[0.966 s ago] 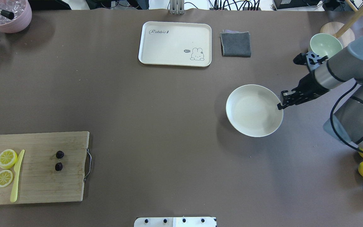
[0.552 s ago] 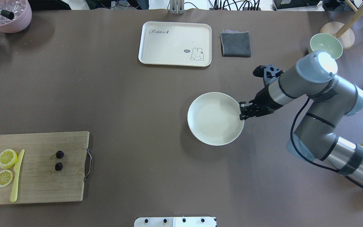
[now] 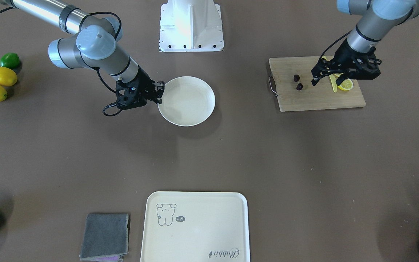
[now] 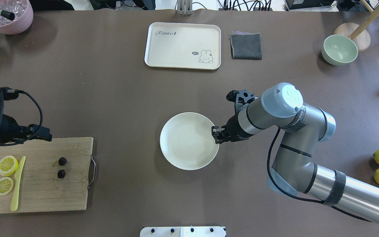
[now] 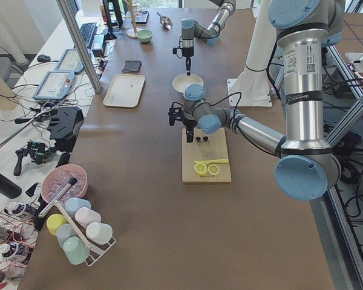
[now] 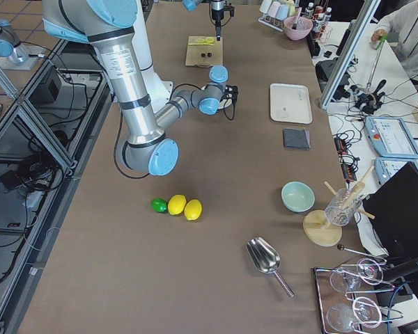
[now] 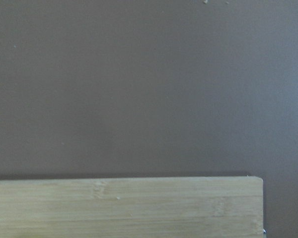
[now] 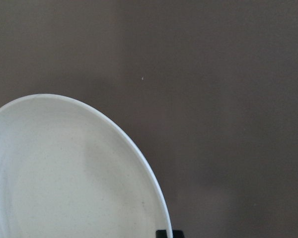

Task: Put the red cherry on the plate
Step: 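Drag the white plate to center with right gripper while left reaches to board, then grasp the dark cherries with left gripper while right gripper releases plate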

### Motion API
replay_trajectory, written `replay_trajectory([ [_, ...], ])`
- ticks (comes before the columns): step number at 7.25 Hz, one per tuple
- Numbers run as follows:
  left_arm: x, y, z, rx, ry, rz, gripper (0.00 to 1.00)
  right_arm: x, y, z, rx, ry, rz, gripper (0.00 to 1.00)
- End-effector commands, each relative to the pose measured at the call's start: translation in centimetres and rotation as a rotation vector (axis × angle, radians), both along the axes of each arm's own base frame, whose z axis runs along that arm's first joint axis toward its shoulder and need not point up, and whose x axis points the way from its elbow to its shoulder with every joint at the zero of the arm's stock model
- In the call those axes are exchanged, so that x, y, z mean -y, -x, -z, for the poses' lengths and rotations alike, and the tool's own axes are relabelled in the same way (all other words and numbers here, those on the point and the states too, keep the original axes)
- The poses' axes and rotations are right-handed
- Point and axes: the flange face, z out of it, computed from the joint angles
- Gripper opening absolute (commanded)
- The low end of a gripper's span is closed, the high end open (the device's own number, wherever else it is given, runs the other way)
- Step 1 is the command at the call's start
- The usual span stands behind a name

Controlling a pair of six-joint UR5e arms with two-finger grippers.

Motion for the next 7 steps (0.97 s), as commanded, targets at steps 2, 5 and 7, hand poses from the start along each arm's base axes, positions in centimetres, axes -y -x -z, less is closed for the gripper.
replay_trajectory([
  [2,-3.3,-4.6,-0.6,0.049,-0.017,-0.02,0.95,-0.5,0.6,1.1,0.012,0.018,-0.031,0.97],
  [5,-3.5,-5.8,-1.8,0.069,-0.01,-0.037,0.84,0.4,-1.5,1.5,0.023,0.004,-0.088,1.0],
  [7,-2.8,-6.8,-2.1,0.074,-0.015,-0.031,0.8,0.9,-4.2,1.3,0.034,0.005,-0.101,1.0],
])
